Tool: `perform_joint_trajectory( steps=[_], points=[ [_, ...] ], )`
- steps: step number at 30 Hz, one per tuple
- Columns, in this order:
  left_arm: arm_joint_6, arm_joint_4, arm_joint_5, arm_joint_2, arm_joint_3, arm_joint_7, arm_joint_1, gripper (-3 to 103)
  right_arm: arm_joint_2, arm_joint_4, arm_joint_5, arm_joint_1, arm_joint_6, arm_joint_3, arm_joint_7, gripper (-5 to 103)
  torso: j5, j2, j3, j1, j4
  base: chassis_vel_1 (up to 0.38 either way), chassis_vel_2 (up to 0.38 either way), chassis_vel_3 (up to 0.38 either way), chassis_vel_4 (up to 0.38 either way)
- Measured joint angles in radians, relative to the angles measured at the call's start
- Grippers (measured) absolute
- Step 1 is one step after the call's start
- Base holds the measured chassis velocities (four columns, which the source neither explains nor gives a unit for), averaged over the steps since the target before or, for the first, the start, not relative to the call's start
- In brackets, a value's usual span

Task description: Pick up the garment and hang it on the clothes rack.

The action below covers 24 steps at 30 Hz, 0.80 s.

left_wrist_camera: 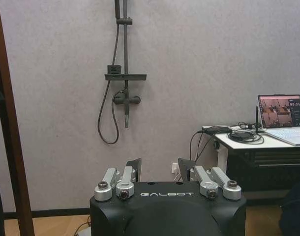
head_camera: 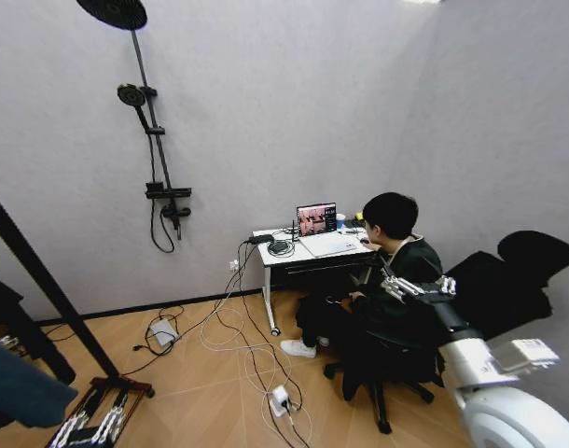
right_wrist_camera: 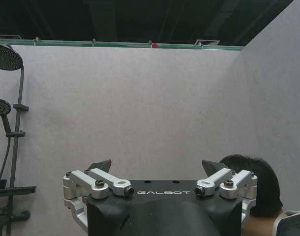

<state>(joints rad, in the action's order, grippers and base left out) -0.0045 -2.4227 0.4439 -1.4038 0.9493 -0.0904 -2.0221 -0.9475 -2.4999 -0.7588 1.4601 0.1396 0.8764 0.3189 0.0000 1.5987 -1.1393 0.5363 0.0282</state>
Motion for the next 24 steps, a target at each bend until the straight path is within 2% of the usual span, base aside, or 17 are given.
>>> perform_joint_trajectory(
  steps=[7, 9, 24],
  points=[
    [0.000, 0.000, 0.000, 0.000, 0.000, 0.000, 0.000, 46, -0.003, 0.000, 0.002, -0.004, -0.001, -0.011, 0.000, 100, 0.0000, 0.037, -0.019, 0.018, -0.0001, 0.000, 0.000, 0.000, 0.000],
    [0.000, 0.000, 0.000, 0.000, 0.000, 0.000, 0.000, 46, -0.004, 0.000, 0.005, -0.005, -0.001, -0.015, 0.000, 100, 0.0000, 0.065, -0.033, 0.032, -0.0001, 0.000, 0.000, 0.000, 0.000],
    [0.000, 0.000, 0.000, 0.000, 0.000, 0.000, 0.000, 46, 0.004, 0.000, 0.006, -0.005, -0.004, -0.014, -0.002, 100, 0.0000, 0.076, -0.040, 0.038, 0.0000, 0.000, 0.000, 0.000, 0.000]
  ],
)
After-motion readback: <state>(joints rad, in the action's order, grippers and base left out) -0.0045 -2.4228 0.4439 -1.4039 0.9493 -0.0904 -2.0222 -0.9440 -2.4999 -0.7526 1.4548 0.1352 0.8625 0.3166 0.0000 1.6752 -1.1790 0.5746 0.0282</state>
